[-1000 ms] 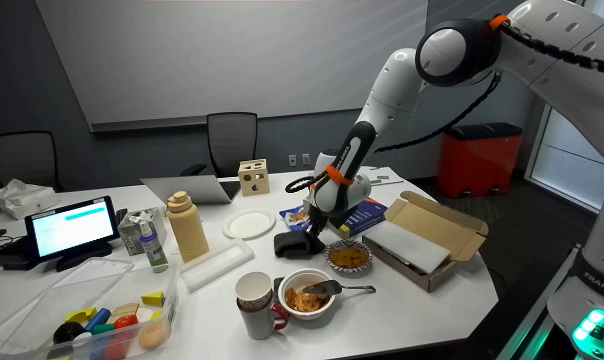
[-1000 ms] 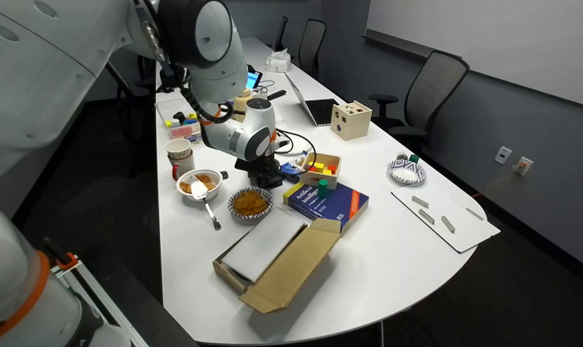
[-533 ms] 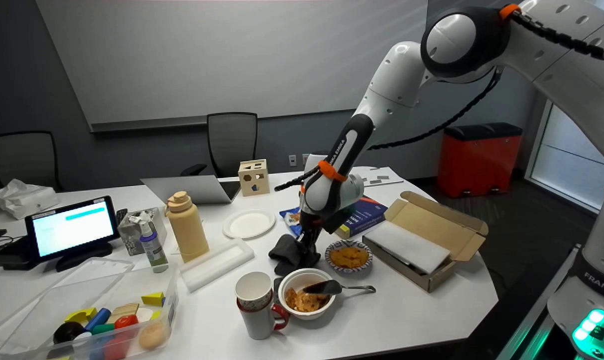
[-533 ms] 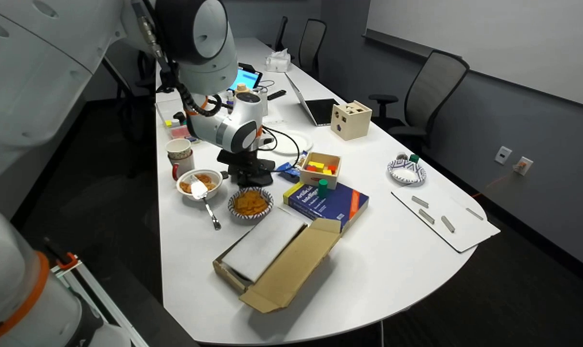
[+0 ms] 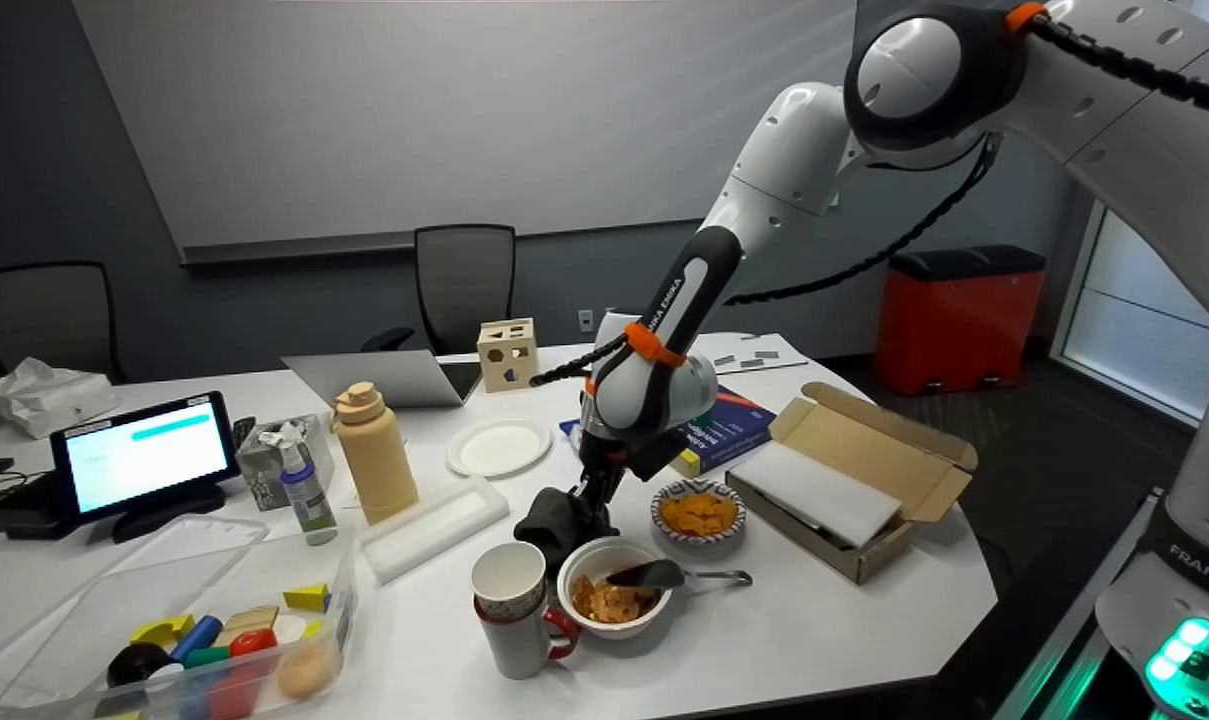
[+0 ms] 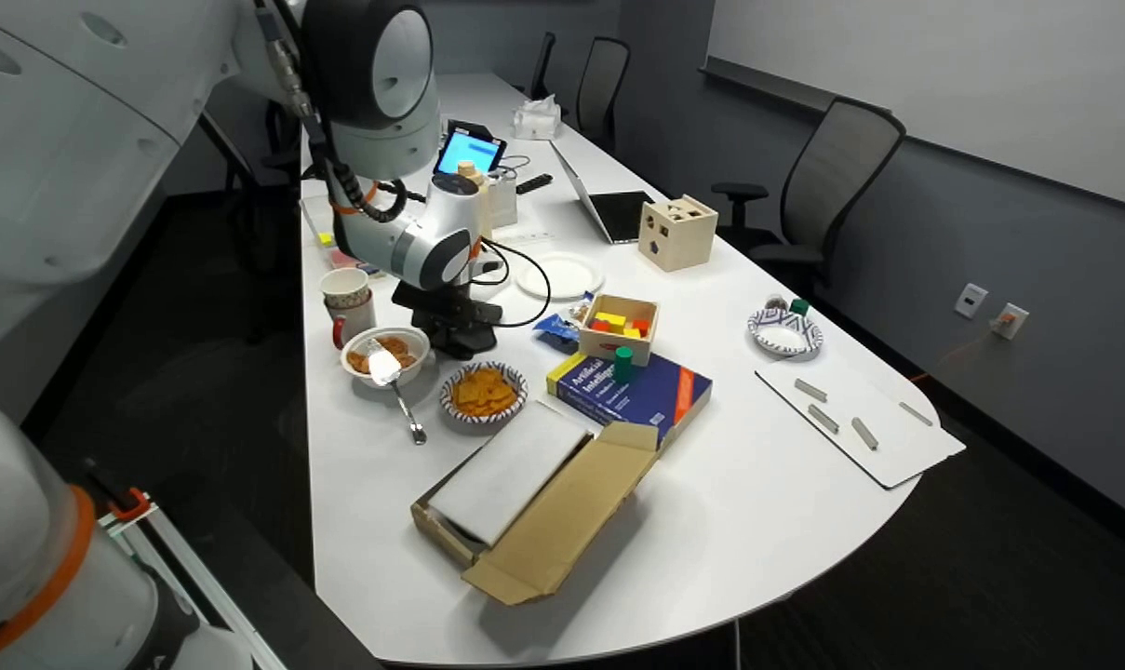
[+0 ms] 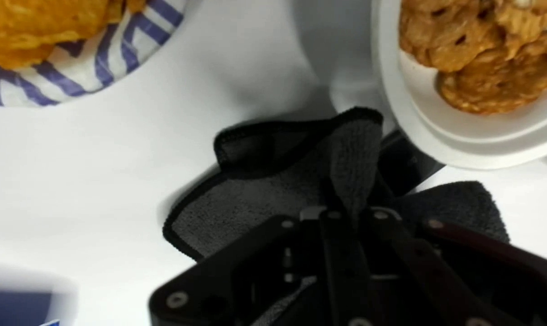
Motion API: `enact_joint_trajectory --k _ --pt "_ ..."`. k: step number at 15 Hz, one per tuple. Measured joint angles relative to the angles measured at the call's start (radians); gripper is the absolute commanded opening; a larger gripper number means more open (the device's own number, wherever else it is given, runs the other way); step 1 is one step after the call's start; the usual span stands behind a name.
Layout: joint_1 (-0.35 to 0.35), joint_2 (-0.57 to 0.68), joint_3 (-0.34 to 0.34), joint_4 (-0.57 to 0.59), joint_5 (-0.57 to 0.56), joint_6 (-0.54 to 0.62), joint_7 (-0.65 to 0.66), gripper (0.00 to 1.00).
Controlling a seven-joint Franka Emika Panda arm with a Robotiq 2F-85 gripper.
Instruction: Use the black towel to wipe the table
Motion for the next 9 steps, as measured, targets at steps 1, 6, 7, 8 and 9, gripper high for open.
enact_joint_trajectory --k 1,6,7,8,9 --pt "0.001 0.002 -0.009 0.005 0.0 0.014 0.0 0.01" --pt "0.0 0.012 -0.096 0.042 -0.011 0.064 0.0 0.01" --pt "0.0 0.012 -0.117 0.048 -0.015 0.065 0.0 0.01" --pt "0.0 0.013 -0.137 0.052 -0.018 0.065 0.0 0.01" --pt "0.0 0.013 -0.156 0.055 -0.021 0.065 0.0 0.01"
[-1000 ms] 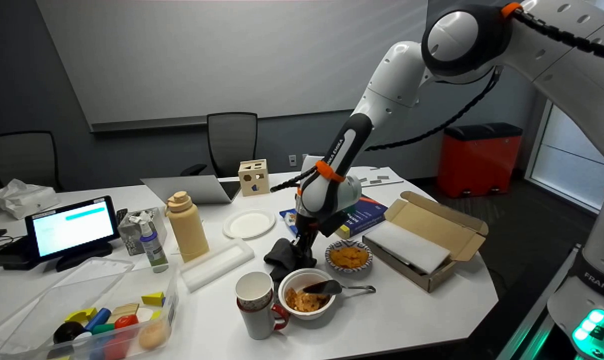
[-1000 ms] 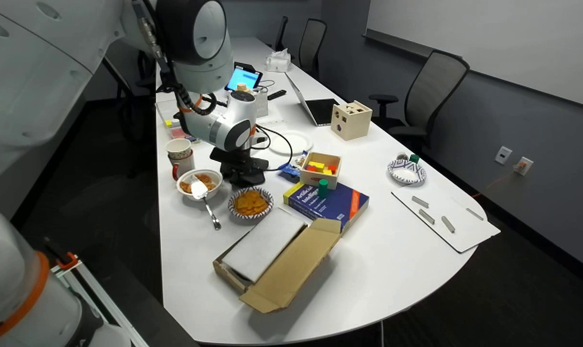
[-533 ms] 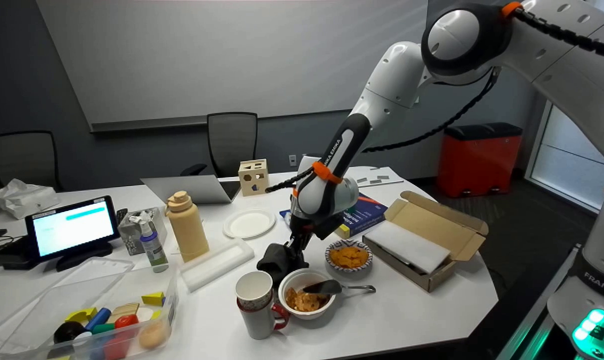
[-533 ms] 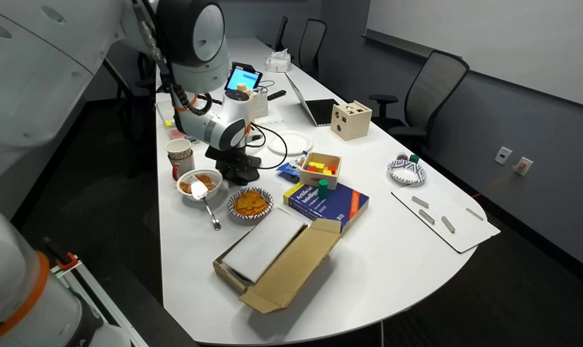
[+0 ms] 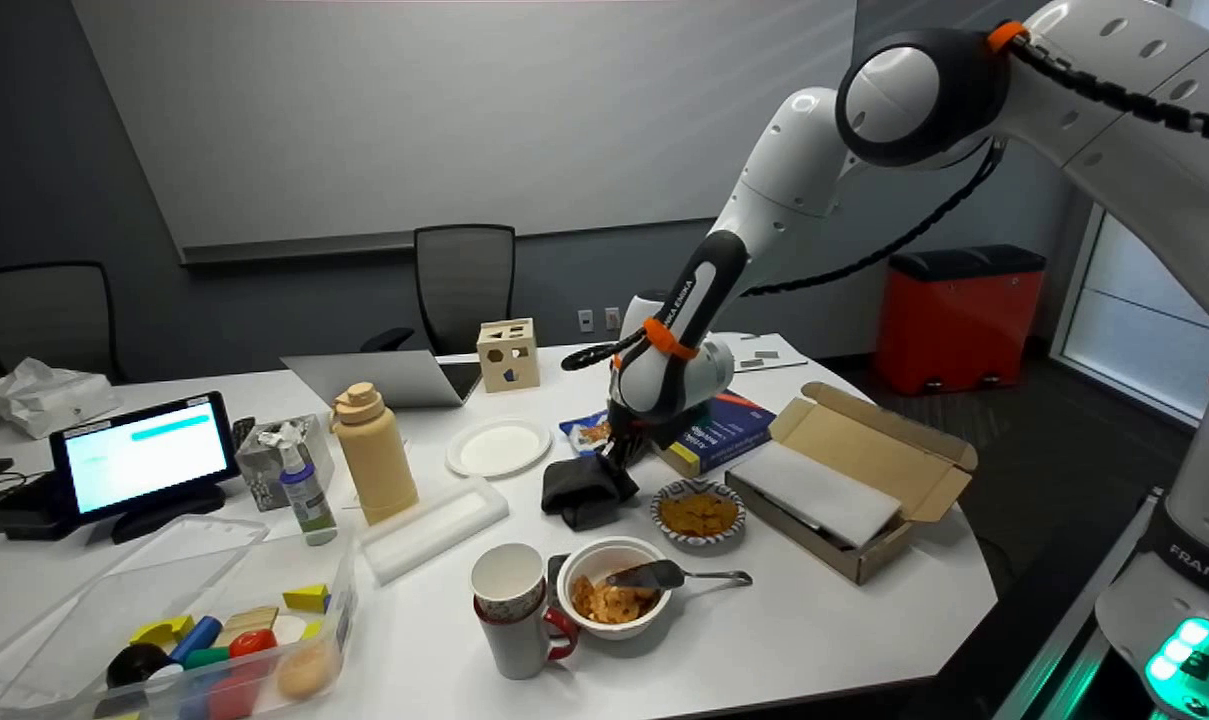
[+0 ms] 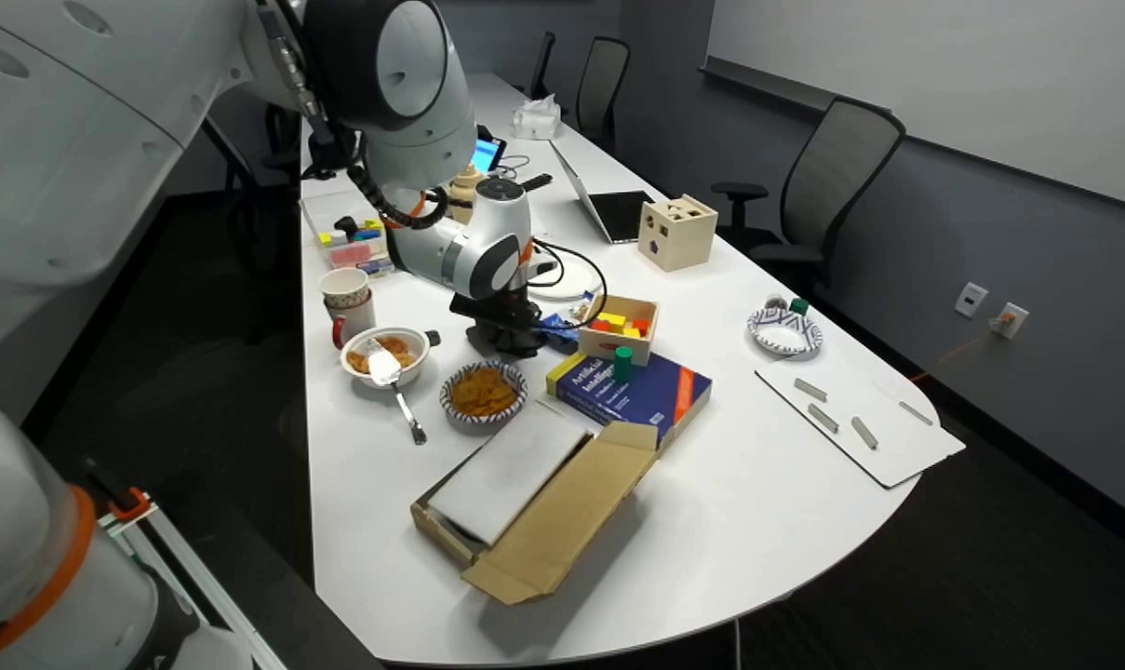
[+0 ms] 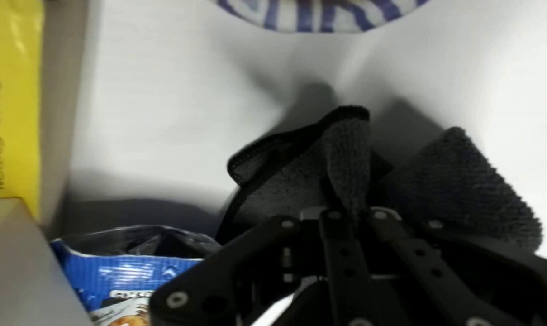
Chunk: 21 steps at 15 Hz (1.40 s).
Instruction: Use the black towel to wipe the table
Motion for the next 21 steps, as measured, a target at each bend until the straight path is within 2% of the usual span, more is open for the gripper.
enact_joint_trajectory --k 4,6,9,15,21 --pt "0.005 0.001 -0.053 -0.001 -0.009 -0.04 0.006 0.01" --pt "0.008 0.0 -0.055 -0.006 -0.009 -0.079 0.017 0.01" --pt "0.013 -0.005 -0.025 -0.025 -0.008 -0.117 0.023 0.01" --pt "0.026 -0.01 0.081 -0.067 -0.003 -0.124 0.032 0.01" --pt "0.054 -0.007 0.108 -0.068 -0.006 -0.066 0.021 0.01"
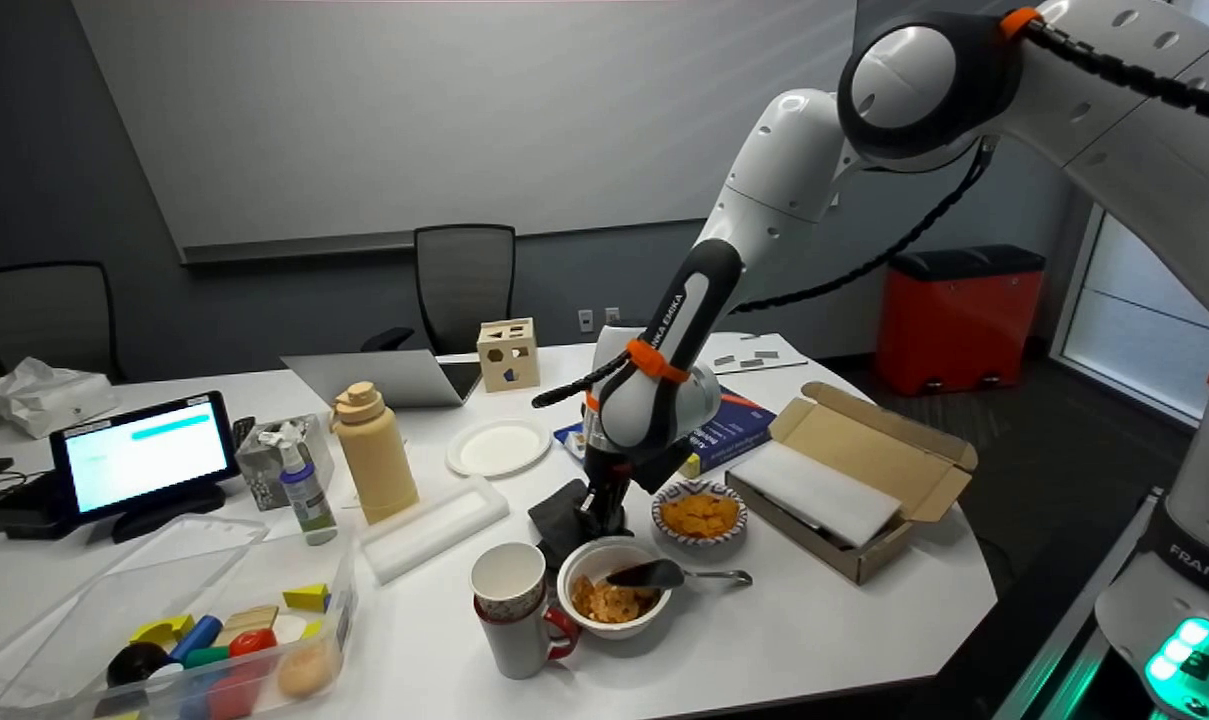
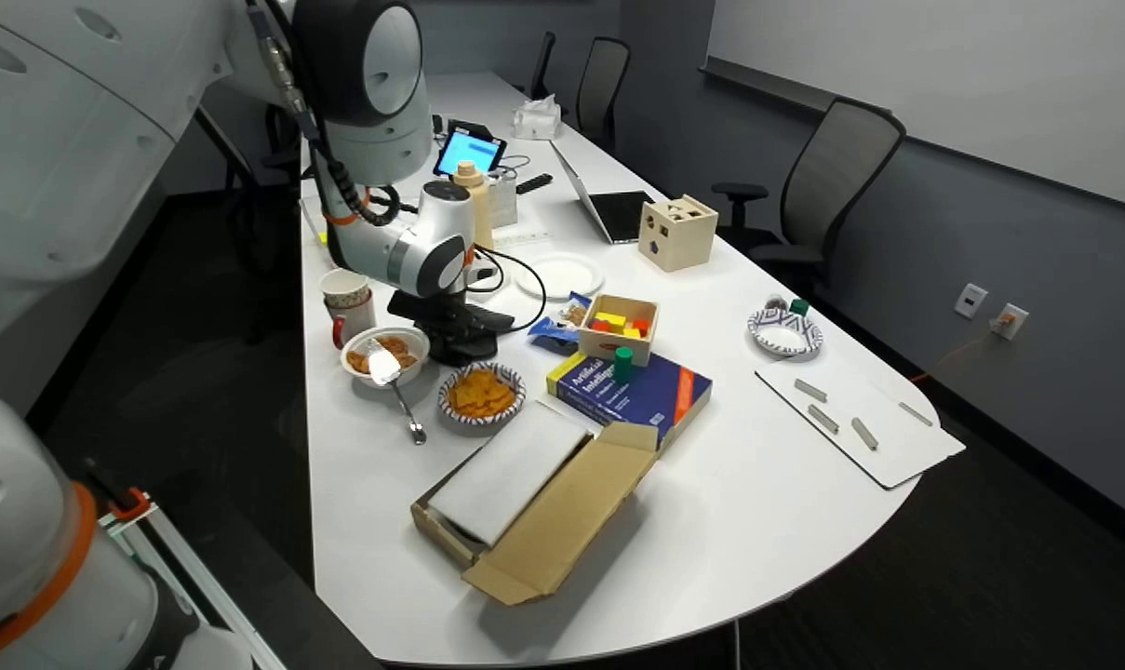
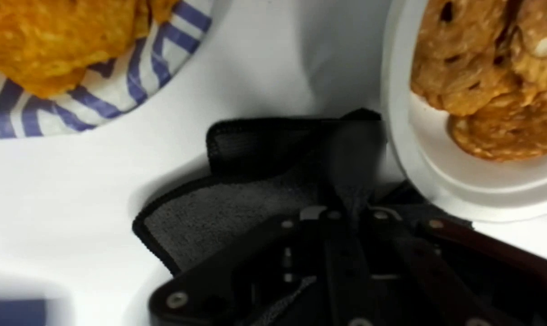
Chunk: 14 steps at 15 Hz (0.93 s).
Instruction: Use the black towel to wipe the table
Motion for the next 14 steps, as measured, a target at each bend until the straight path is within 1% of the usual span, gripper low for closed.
enact_joint_trajectory --k 3,6,11,14 --pt "-0.003 0.008 -0.004 0.007 -0.009 0.06 -0.026 0.01" --pt "-0.015 0.024 -0.021 0.034 -0.022 0.107 -0.045 0.01" --pt "-0.061 0.051 -0.077 0.104 -0.028 0.123 -0.051 0.01" --pt "-0.086 0.052 -0.115 0.119 -0.028 0.119 -0.05 0.01"
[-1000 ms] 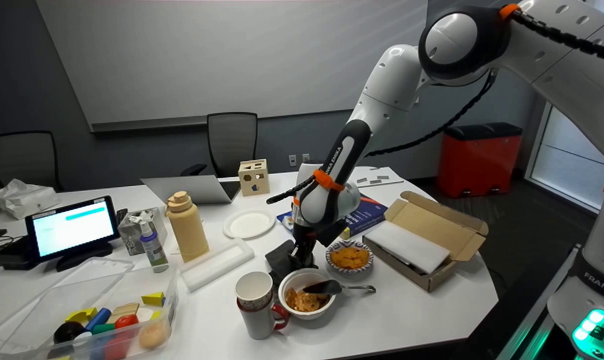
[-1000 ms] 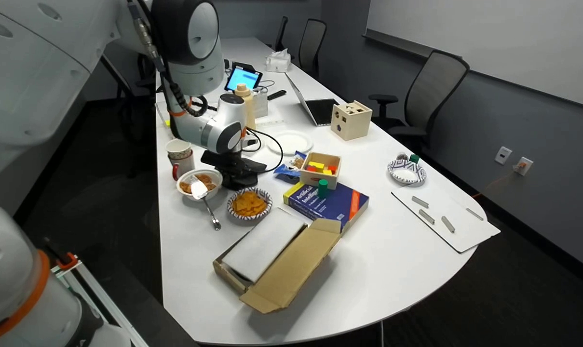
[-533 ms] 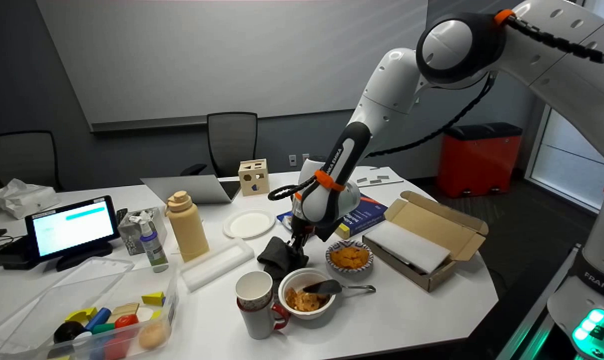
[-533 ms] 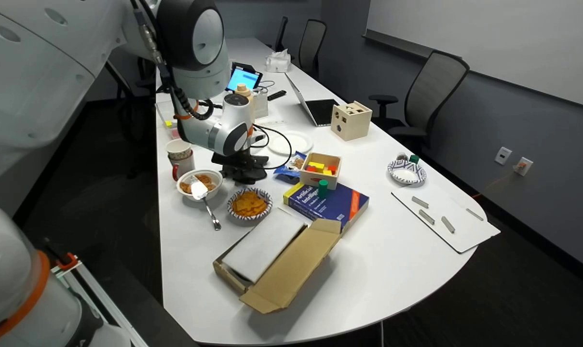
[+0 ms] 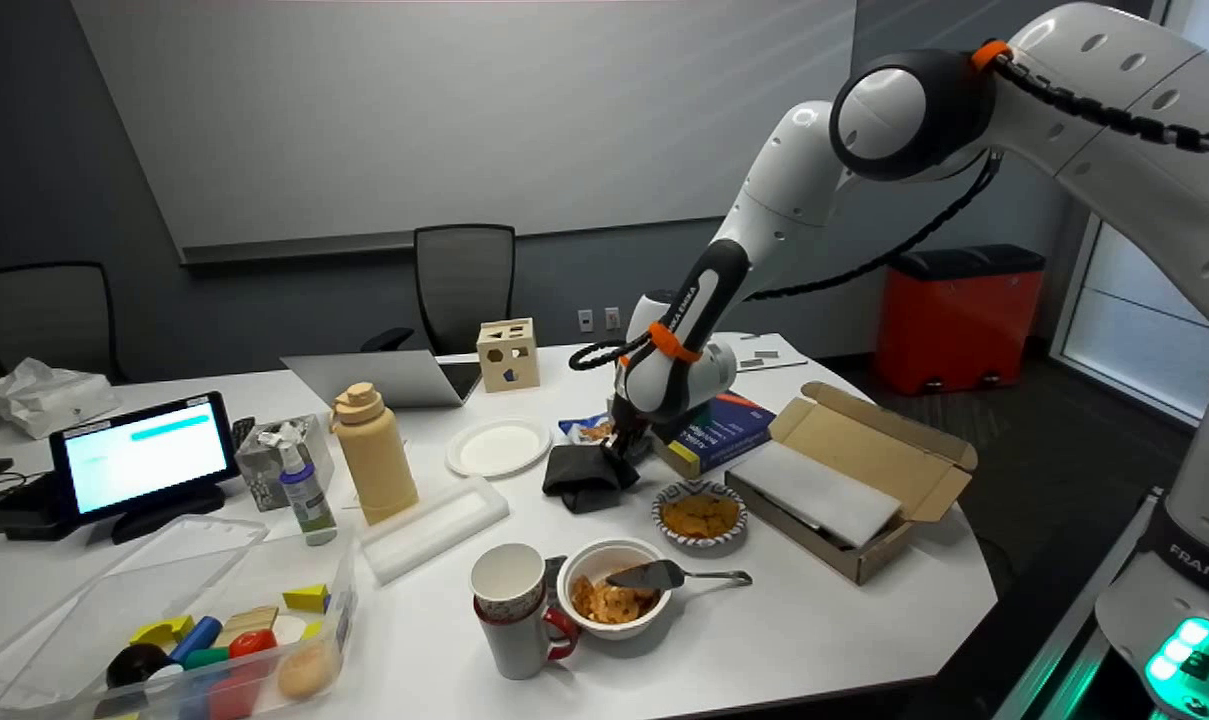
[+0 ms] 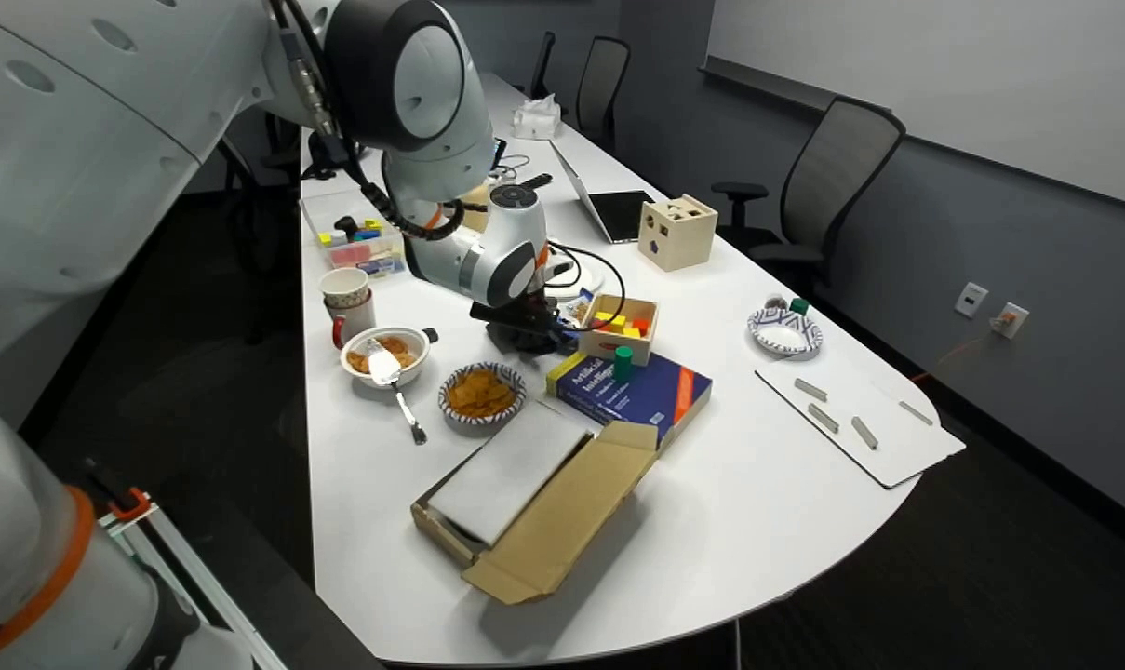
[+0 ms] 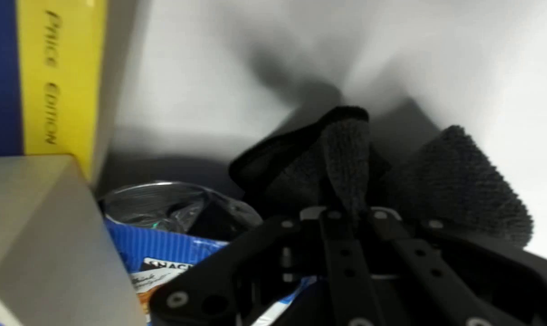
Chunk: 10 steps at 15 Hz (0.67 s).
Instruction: Use the black towel to wipe the table
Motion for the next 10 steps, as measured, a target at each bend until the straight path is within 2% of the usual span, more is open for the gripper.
enact_joint_trajectory --k 5,10 --pt "-0.006 -0.02 -0.032 -0.01 0.0 -0.151 0.014 0.01" --pt "-0.006 -0.045 0.018 -0.054 0.006 -0.224 0.014 0.01"
